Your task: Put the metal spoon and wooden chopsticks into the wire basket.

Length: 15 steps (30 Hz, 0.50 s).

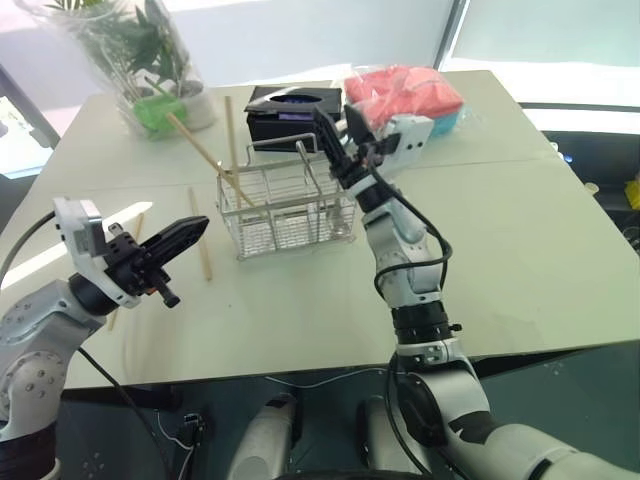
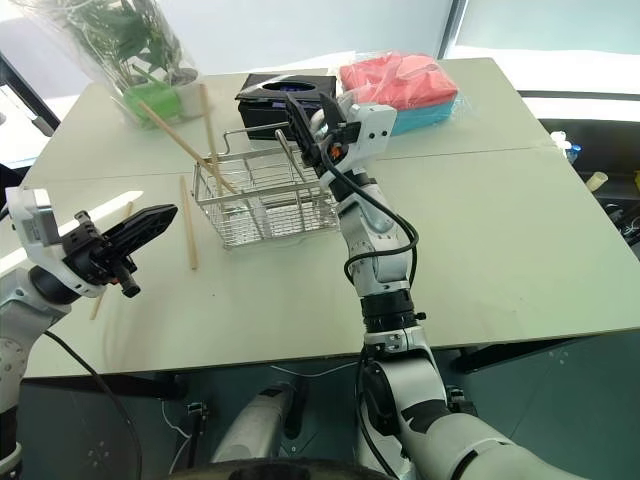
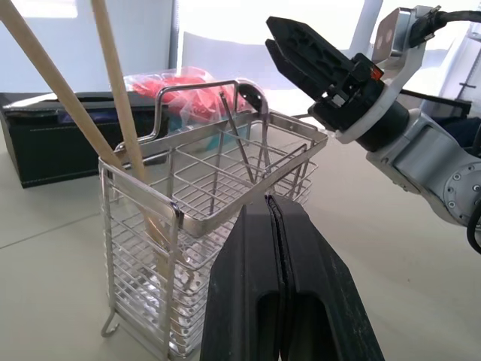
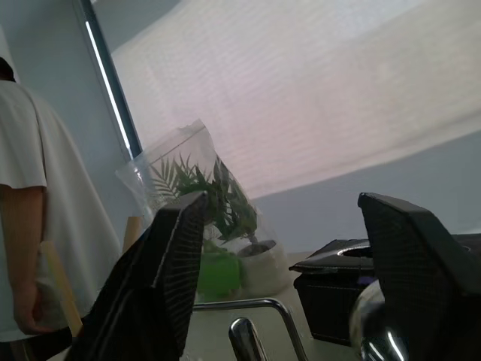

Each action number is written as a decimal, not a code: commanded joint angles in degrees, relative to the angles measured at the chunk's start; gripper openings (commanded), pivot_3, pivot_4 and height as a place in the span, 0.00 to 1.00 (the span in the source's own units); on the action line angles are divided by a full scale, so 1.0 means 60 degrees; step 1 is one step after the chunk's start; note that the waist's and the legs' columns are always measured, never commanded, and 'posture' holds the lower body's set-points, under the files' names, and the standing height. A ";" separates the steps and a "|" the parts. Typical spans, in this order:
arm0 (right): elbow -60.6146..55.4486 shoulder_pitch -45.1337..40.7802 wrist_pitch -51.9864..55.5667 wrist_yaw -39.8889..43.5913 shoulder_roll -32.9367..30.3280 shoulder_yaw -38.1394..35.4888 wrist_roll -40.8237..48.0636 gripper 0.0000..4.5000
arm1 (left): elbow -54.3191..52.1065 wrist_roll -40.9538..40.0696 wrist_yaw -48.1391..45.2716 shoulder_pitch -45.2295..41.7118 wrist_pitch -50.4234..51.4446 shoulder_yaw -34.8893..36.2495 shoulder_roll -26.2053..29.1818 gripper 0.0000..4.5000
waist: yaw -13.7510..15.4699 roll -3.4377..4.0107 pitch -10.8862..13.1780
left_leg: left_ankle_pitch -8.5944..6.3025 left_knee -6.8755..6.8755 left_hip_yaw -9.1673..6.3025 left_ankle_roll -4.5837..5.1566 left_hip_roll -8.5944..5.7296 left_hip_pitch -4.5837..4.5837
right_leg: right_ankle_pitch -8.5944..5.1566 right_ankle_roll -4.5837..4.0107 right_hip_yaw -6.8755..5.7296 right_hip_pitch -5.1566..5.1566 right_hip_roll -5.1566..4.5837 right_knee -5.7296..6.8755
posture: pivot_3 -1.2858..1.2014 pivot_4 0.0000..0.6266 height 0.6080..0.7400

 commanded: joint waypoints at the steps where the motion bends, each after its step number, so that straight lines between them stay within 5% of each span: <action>1: -0.0585 -0.0074 -0.0156 -0.0119 -0.0042 0.0146 -0.0110 0.99 | 0.0038 -0.0043 -0.0057 -0.0176 -0.0187 0.0261 0.0087 0.00 | 0.0002 0.0000 0.0000 | 0.0007 -0.0008 -0.0001 -0.0006 0.0004 0.0000 | 0.0001 -0.0001 0.0000 -0.0003 0.0003 0.0000 | 0.52 0.24 1.00; 9: -0.1764 -0.0211 0.0554 -0.0301 -0.0889 0.0003 -0.0085 0.99 | 0.0342 0.0340 0.0129 -0.0010 -0.0489 0.0503 -0.0052 0.00 | 0.0005 0.0001 0.0001 | 0.0023 -0.0018 -0.0006 -0.0006 0.0025 0.0000 | 0.0010 -0.0021 -0.0001 -0.0008 0.0022 -0.0001 | 0.52 0.24 1.00; 12: -0.2806 -0.0247 0.1490 -0.0313 -0.1618 -0.0132 0.0157 0.83 | 0.0635 0.0644 0.0428 0.0281 -0.0825 0.0826 -0.0266 0.00 | 0.0016 0.0001 0.0000 | 0.0024 -0.0020 -0.0005 -0.0006 0.0026 -0.0003 | 0.0011 -0.0022 0.0000 -0.0013 0.0018 -0.0006 | 0.52 0.24 1.00; 14: -0.3405 -0.0183 0.2135 -0.0315 -0.2071 -0.0204 0.0341 0.54 | 0.0814 0.0868 0.0650 0.0428 -0.1074 0.0989 -0.0460 0.00 | 0.0022 -0.0003 -0.0001 | 0.0024 -0.0020 -0.0005 -0.0005 0.0029 -0.0004 | 0.0010 -0.0022 0.0000 -0.0013 0.0015 -0.0013 | 0.52 0.24 1.00; 15: -0.3744 -0.0139 0.2667 -0.0274 -0.2425 -0.0265 0.0473 0.48 | 0.0940 0.1032 0.0839 0.0484 -0.1221 0.1069 -0.0600 0.00 | 0.0029 -0.0001 -0.0001 | 0.0023 -0.0020 -0.0005 -0.0005 0.0029 -0.0004 | 0.0010 -0.0022 0.0001 -0.0012 0.0011 -0.0014 | 0.52 0.24 1.00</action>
